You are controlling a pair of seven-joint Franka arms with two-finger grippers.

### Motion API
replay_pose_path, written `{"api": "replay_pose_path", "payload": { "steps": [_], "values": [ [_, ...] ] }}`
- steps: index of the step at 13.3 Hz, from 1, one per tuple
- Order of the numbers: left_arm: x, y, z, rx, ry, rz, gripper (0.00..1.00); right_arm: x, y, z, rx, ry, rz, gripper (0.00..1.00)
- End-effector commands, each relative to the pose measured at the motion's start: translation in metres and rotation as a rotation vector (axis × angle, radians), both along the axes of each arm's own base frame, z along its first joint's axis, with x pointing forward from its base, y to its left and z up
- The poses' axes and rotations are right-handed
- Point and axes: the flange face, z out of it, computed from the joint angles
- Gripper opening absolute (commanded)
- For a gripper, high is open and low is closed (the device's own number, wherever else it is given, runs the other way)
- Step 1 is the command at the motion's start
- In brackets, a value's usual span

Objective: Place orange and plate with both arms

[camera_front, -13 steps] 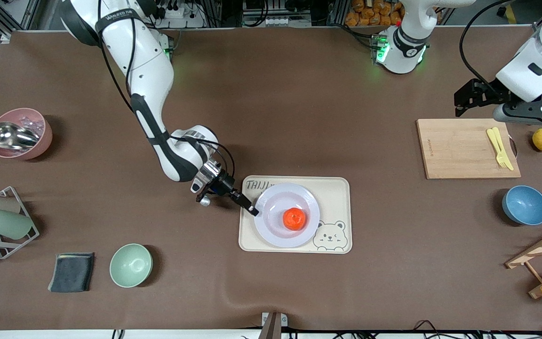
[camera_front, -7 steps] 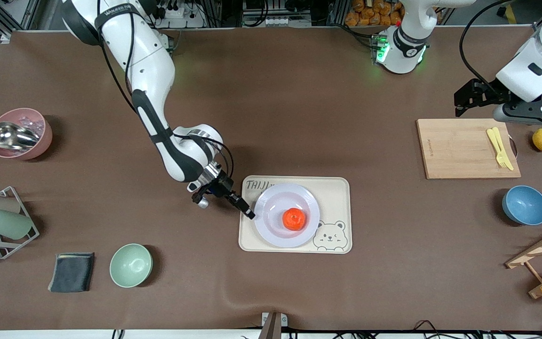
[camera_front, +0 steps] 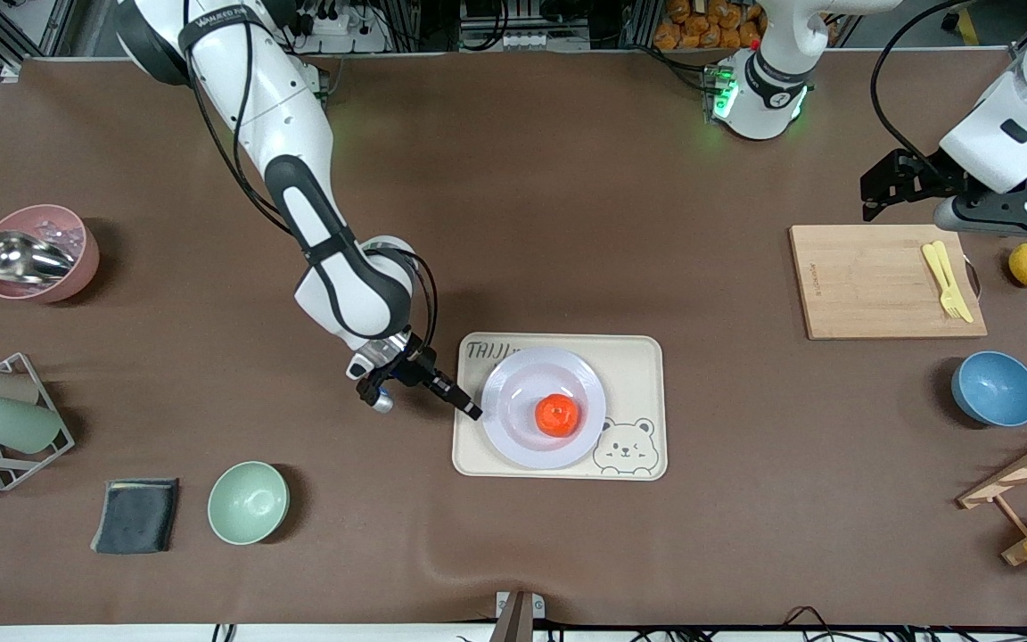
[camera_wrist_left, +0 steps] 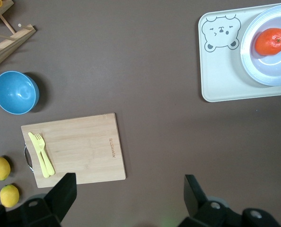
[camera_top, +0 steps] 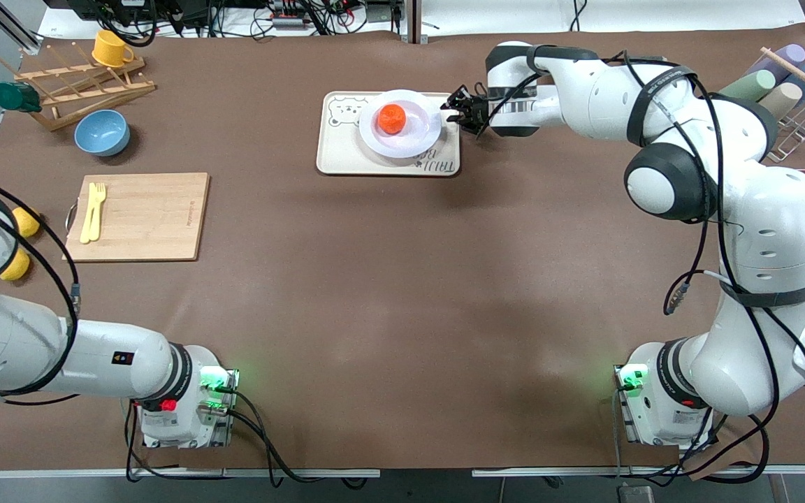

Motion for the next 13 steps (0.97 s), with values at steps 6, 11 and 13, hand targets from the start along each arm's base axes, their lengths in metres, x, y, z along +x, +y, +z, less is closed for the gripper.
{"api": "replay_pose_path", "payload": {
  "steps": [6,11,13],
  "values": [
    [-0.002,-0.001,0.005,-0.027,-0.003,-0.003,1.0,0.048,-0.048,0.033,0.016,0.101,0.135,0.5],
    [-0.001,0.0,0.004,-0.026,-0.001,-0.001,1.0,0.08,-0.109,0.068,-0.006,0.211,0.235,0.84],
    [-0.001,0.0,0.004,-0.026,-0.001,-0.001,1.0,0.096,-0.155,0.086,-0.041,0.227,0.317,1.0]
  ]
}}
